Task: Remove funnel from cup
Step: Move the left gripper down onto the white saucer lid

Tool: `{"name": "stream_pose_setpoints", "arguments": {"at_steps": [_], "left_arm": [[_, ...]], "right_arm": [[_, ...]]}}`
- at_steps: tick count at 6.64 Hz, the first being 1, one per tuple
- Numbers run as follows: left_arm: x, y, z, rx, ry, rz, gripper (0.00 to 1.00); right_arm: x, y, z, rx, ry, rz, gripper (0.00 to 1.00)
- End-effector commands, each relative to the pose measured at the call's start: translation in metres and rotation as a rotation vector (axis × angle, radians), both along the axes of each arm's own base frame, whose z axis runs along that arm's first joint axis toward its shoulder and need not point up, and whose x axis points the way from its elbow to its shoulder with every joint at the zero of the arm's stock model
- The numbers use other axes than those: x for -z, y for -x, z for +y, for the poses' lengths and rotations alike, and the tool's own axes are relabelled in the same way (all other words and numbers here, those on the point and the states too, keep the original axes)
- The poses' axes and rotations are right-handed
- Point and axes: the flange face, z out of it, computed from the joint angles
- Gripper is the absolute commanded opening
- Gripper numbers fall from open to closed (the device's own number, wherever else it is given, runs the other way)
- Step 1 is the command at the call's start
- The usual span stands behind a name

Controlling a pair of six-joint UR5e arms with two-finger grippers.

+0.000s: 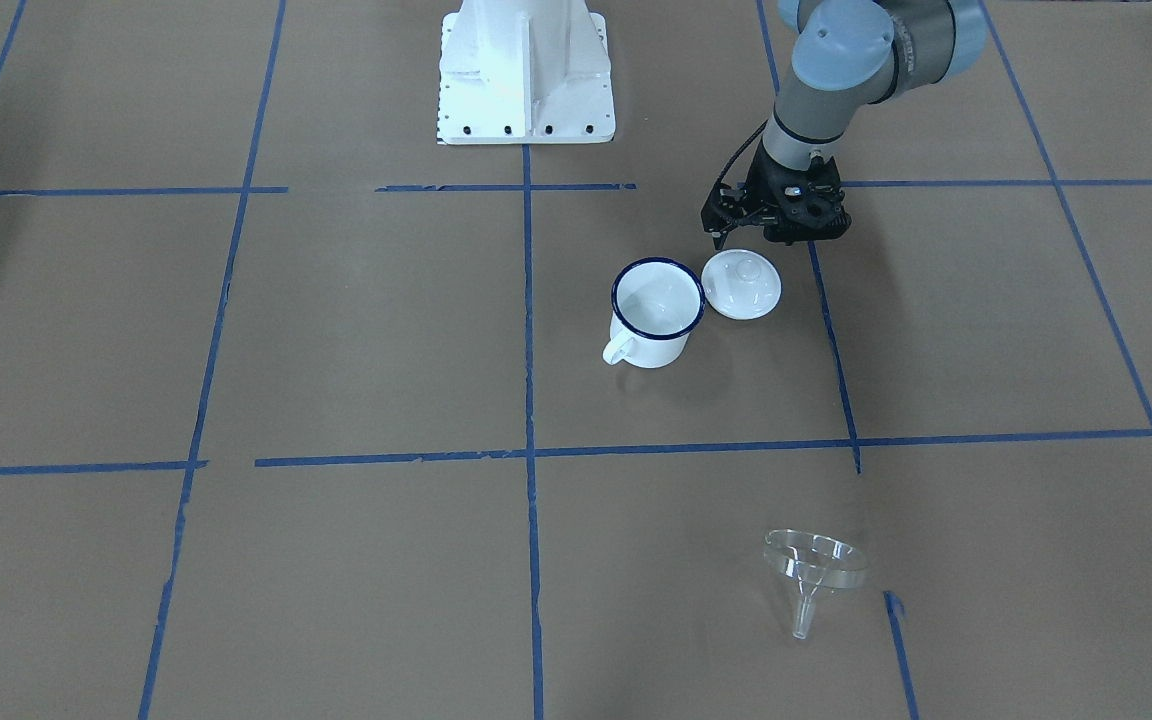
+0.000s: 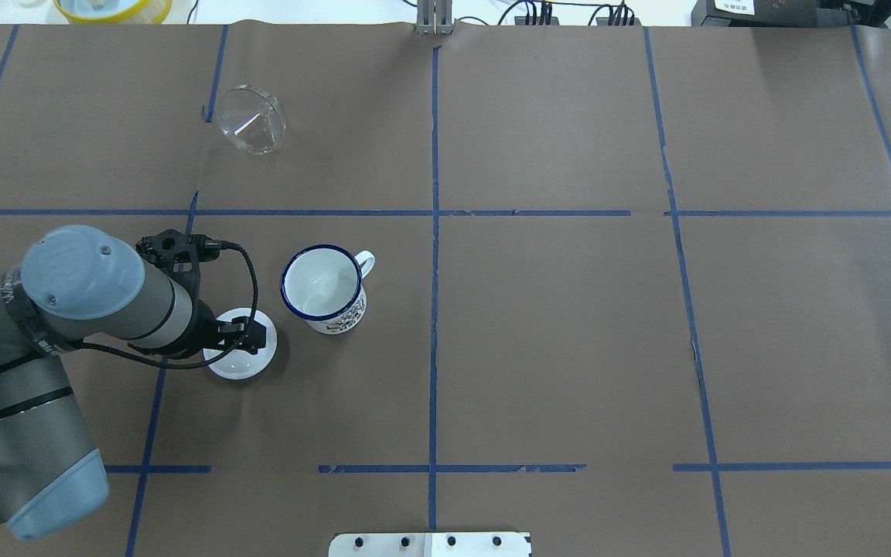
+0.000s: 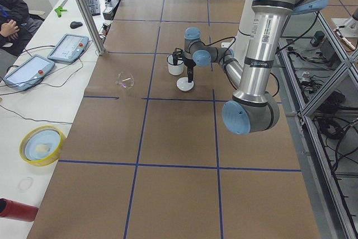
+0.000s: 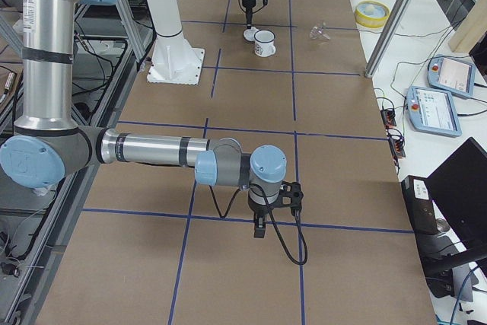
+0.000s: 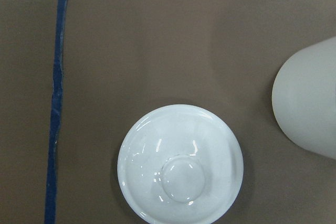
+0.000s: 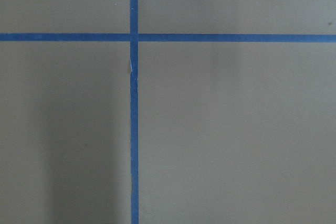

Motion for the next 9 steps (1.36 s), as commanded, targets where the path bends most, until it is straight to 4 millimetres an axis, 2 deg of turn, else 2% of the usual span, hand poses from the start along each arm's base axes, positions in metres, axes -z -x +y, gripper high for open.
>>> {"name": "stream_pose_setpoints", "arguments": {"at_steps": [1,6,9], "left_arm": [[-0.003,-0.014,-0.007,-0.002,0.005,-0.013,1.0],[-0.005,-0.015,-0.018,0.031,-0.021,-0.02,0.86],[-0.005,-0.014,-0.02,0.037,-0.02,-0.02,0.83]], "right_arm": [[0.0,0.0,0.0,0.0,0.0,0.0,1.0],[0.0,0.0,0.0,0.0,0.0,0.0,1.0],[0.0,0.0,0.0,0.0,0.0,0.0,1.0]]}}
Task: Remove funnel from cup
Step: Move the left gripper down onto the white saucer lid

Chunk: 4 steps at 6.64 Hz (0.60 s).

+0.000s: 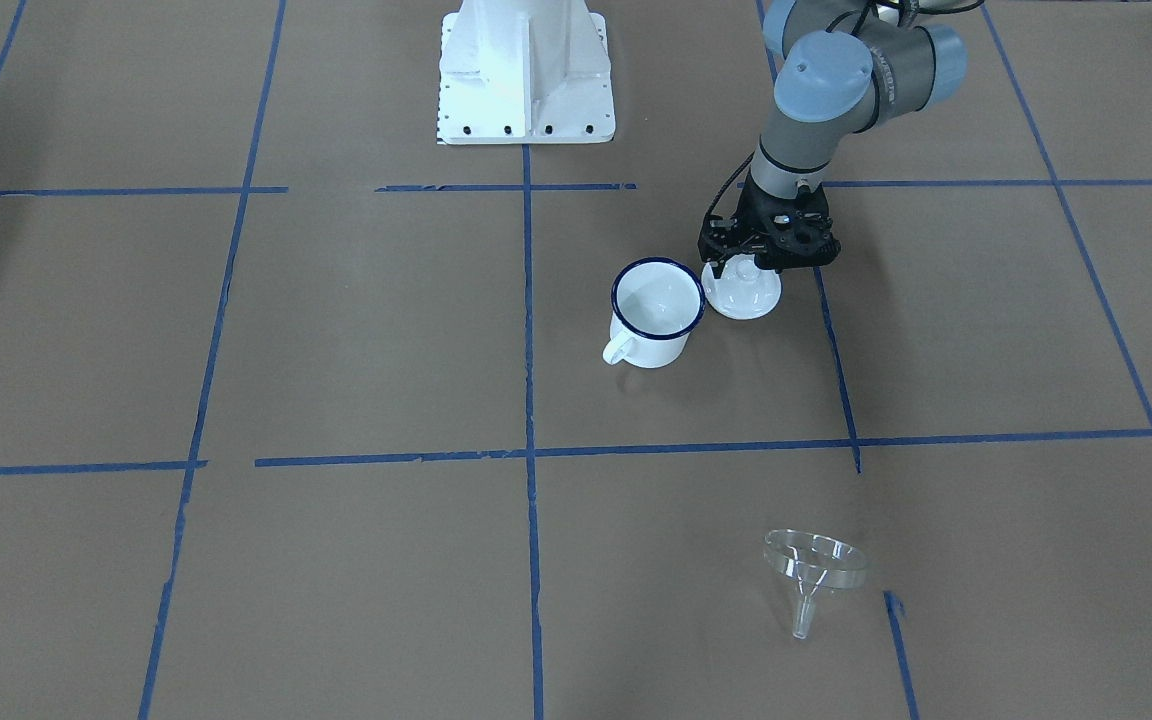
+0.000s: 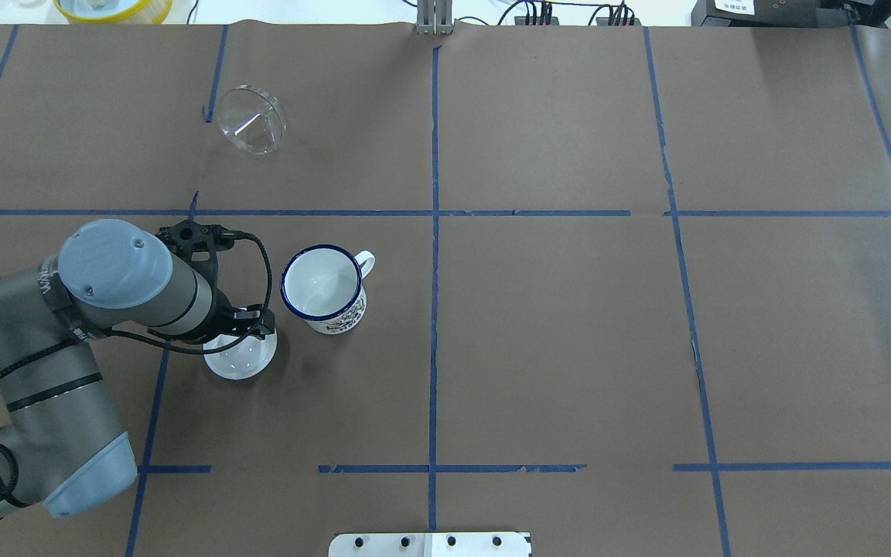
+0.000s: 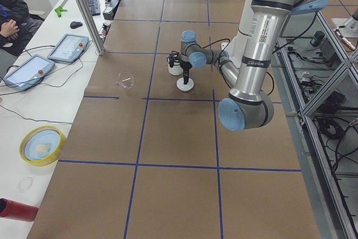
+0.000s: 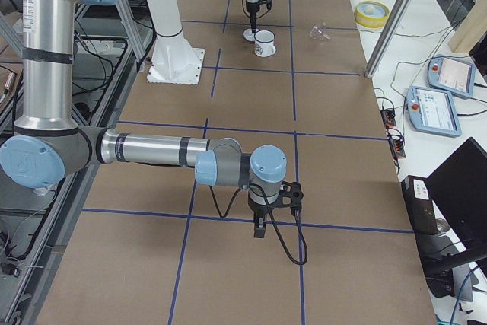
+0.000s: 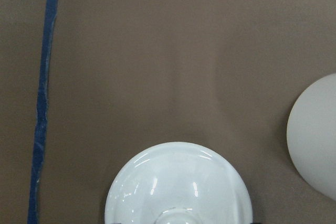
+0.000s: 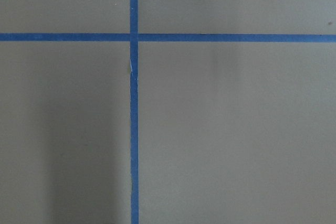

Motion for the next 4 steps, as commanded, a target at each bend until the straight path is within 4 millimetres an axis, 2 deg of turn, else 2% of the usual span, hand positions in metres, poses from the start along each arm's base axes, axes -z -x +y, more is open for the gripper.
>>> {"name": "stream_pose_setpoints", "arguments": {"at_steps": [1,2,4], "left_arm": [[-0.0067,-0.0033,-0.0034,0.005,-0.004,-0.001,0.83],[-0.0131,-0.0072,-0.0058,0.006,-0.01,0.01,0.83],[-0.0103,-0.0049,-0.0067,0.009,-0.016,0.015,0.83]], "right_arm": [[0.0,0.0,0.0,0.0,0.0,0.0,1.0],[0.0,0.0,0.0,0.0,0.0,0.0,1.0],[0.0,0.0,0.0,0.0,0.0,0.0,1.0]]}}
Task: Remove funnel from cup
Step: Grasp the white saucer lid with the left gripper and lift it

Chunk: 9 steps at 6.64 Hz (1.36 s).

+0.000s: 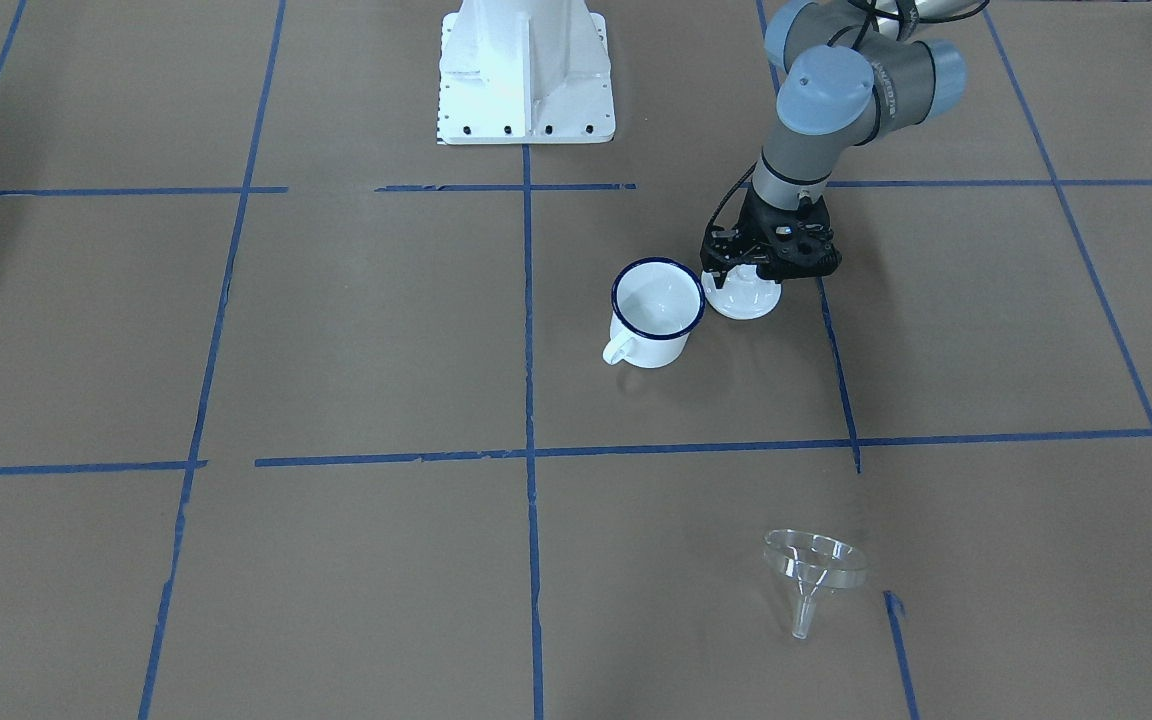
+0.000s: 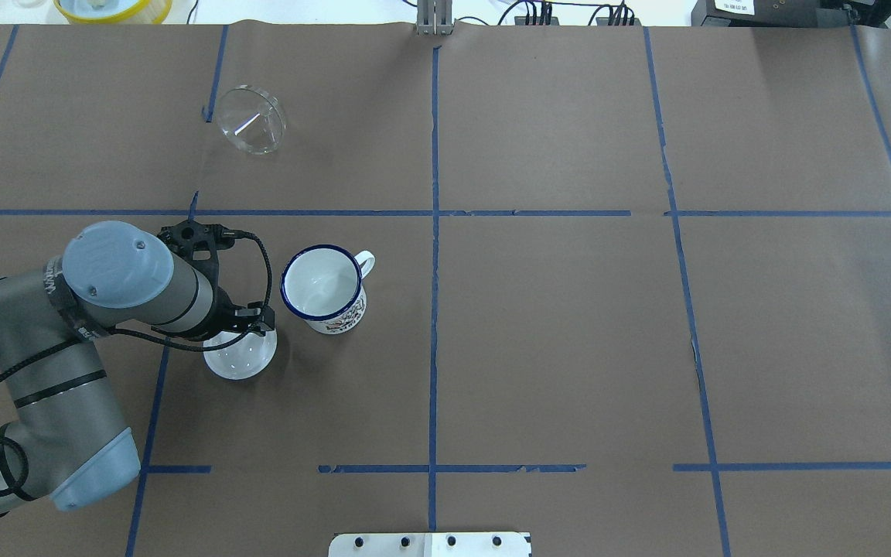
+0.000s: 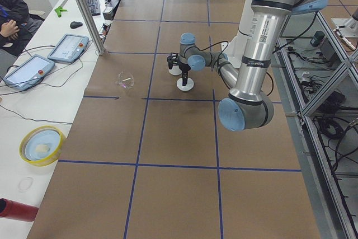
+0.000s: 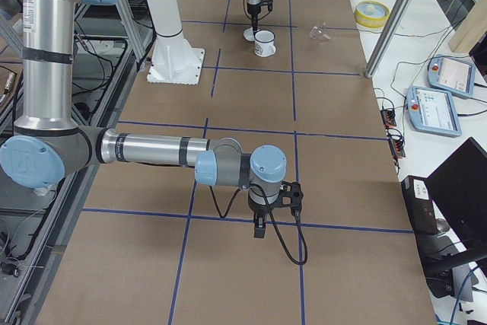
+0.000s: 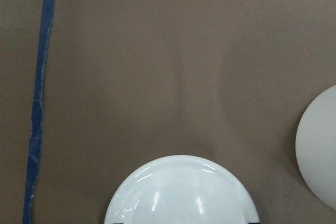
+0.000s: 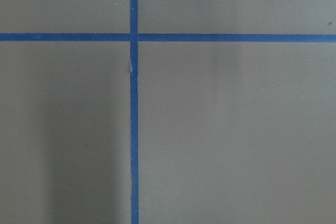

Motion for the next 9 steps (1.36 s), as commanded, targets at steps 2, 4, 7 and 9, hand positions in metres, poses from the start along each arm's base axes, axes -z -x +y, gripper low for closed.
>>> {"name": "stream_pose_setpoints", "arguments": {"at_steps": [2,4,7,9], "left_arm": [[0.004,0.004,-0.001,0.006,-0.006,0.01,0.83],[0.004,0.006,0.0,0.008,-0.003,0.01,0.73],[0.003,0.011,0.001,0.011,0.001,0.007,0.12],[0.016,0.017,0.005,0.012,-0.003,0.018,0.0]], "right_arm": [[0.0,0.0,0.0,0.0,0.0,0.0,1.0],[0.0,0.0,0.0,0.0,0.0,0.0,1.0],[0.0,0.0,0.0,0.0,0.0,0.0,1.0],[0.0,0.0,0.0,0.0,0.0,0.0,1.0]]}}
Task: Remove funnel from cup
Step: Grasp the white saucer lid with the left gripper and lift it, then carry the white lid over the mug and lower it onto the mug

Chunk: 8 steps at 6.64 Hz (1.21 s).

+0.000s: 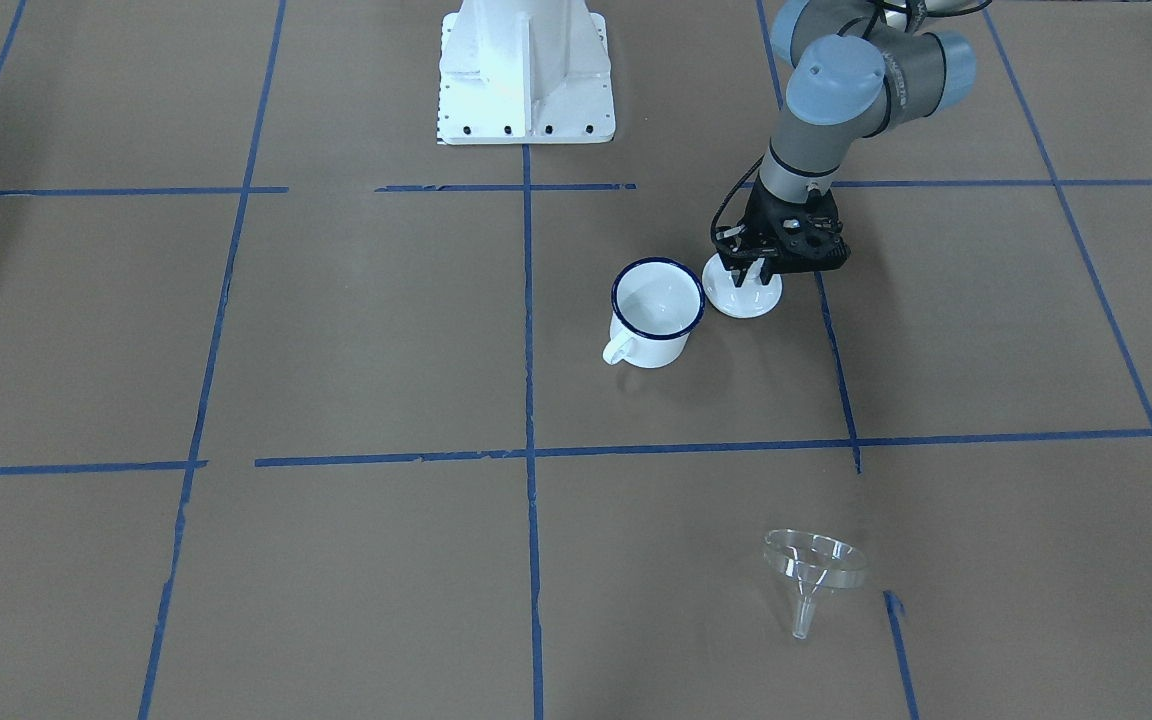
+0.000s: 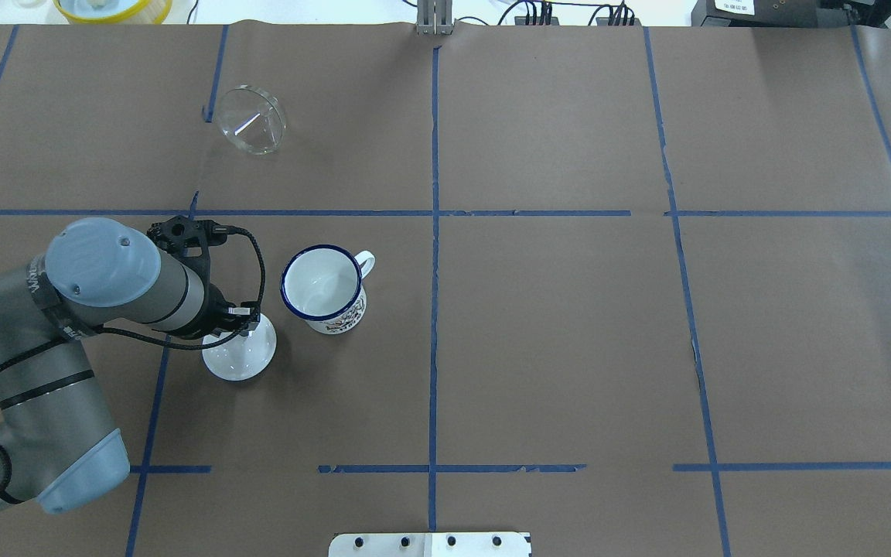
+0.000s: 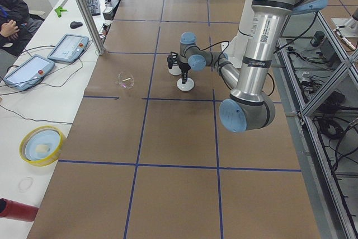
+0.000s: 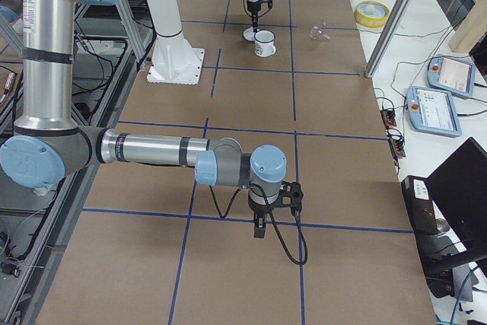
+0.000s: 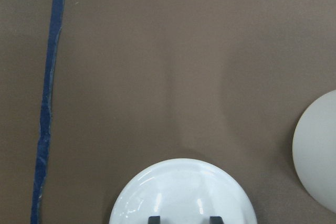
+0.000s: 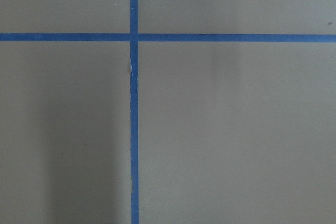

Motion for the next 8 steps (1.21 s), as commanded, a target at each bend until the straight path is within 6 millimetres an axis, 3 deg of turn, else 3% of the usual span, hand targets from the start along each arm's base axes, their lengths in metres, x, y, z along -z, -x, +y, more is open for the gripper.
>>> {"name": "stream_pose_setpoints", "arguments": {"at_steps": [1,3,4,5,6,7,8], "left_arm": [[0.017,0.008,0.004,-0.001,-0.002,0.002,0.0],[0.035,0.029,-0.004,0.026,0.003,-0.001,0.0],[0.042,0.062,-0.028,0.094,0.016,-0.02,0.0],[0.078,0.076,-0.054,0.131,0.015,-0.037,0.0],[0.124,0.078,-0.067,0.139,0.029,-0.047,0.0],[0.156,0.071,-0.065,0.101,0.057,-0.01,0.0],[0.171,0.059,-0.071,0.095,0.07,0.005,0.0]], "right_arm": [[0.0,0.0,0.0,0.0,0.0,0.0,1.0],[0.0,0.0,0.0,0.0,0.0,0.0,1.0],[0.0,0.0,0.0,0.0,0.0,0.0,1.0],[0.0,0.0,0.0,0.0,0.0,0.0,1.0],[0.0,0.0,0.0,0.0,0.0,0.0,1.0],[0.0,0.0,0.0,0.0,0.0,0.0,1.0],[0.0,0.0,0.0,0.0,0.0,0.0,1.0]]}}
